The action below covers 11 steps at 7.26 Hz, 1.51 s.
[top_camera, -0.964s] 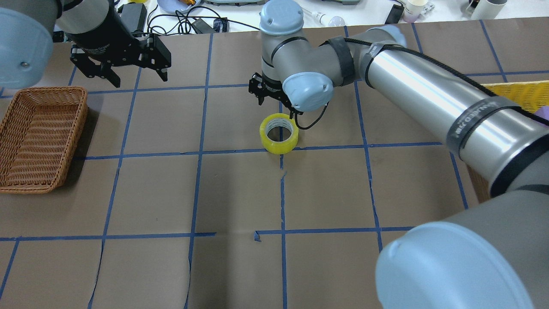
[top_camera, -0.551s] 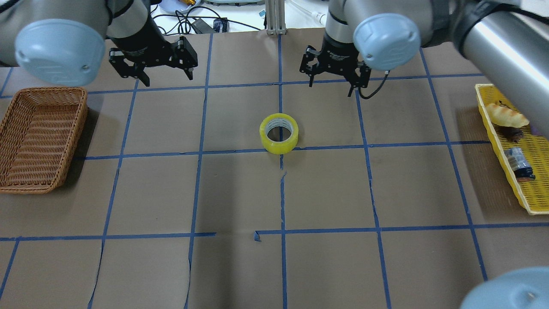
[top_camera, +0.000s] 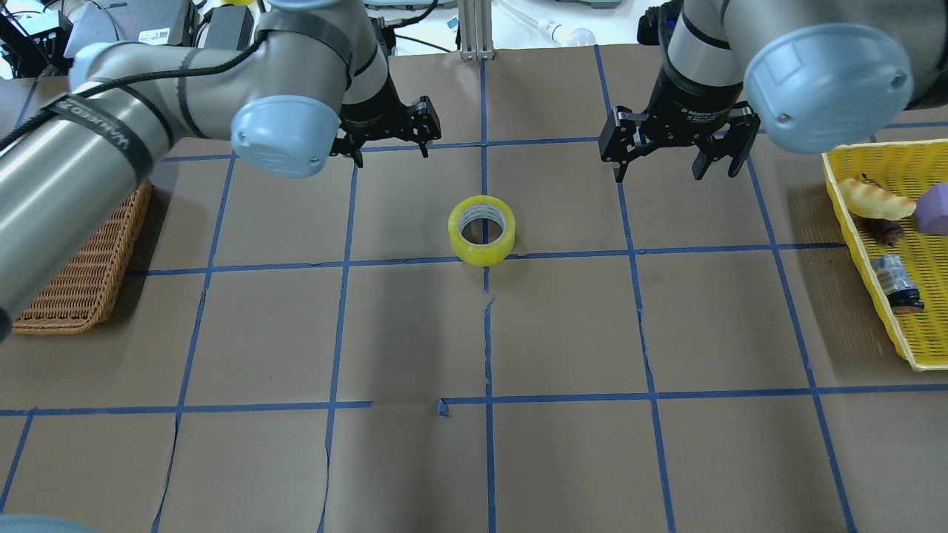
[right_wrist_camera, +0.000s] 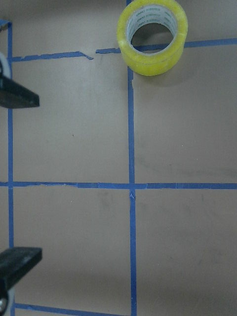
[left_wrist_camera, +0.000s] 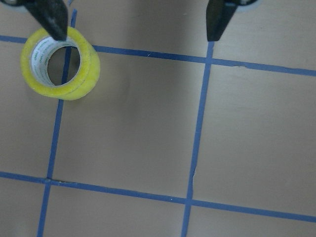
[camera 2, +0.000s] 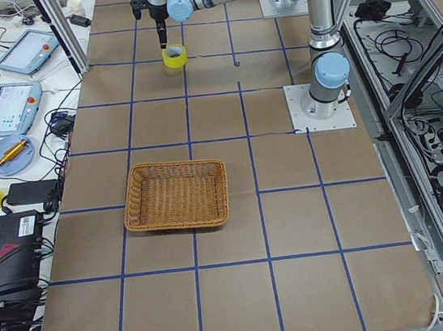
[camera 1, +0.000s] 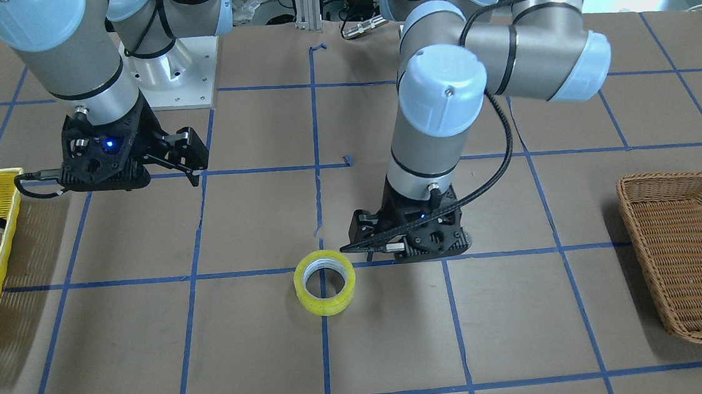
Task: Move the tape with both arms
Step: 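Lower the left gripper onto the tape roll and grasp its rim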
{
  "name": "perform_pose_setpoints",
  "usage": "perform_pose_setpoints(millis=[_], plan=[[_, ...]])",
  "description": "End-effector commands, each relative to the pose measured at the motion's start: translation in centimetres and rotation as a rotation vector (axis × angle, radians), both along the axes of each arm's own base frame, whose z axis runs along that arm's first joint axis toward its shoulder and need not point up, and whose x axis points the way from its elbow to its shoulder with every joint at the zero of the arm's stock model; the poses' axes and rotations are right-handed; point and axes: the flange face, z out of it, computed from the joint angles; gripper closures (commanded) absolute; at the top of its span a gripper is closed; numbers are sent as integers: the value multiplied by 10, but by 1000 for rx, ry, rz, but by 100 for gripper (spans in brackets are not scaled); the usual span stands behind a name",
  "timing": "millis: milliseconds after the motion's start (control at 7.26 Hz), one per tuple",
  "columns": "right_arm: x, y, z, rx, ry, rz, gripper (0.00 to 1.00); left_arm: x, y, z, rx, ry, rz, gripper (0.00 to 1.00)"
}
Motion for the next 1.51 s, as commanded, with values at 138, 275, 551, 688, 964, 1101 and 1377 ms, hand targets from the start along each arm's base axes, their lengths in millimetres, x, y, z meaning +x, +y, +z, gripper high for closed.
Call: perform_pose_setpoints(millis=[138, 275, 551, 688, 964, 1101, 1377], plan=[[-7, 2, 11, -30, 23, -6, 0, -51, -4, -66, 22, 7, 12, 0], [-6, 3, 11, -23, 22, -6, 0, -60, 0, -82, 45, -1, -11, 0], [-5, 3, 10, -18, 8, -1, 0, -62, 15, -105, 82, -21, -71, 3], [-4, 4, 8, -10, 9, 2, 0, -61, 19, -123, 69, -23, -105, 14], [-7, 14, 12, 16, 13, -1, 0, -61, 19, -138, 44, -18, -114, 43], [-6, 16, 14, 14, 13, 2, 0, -61, 20, -143, 53, -20, -114, 81], [-9, 18, 18, 5, 20, 4, 0, -60, 15, -136, 36, -24, -118, 100]])
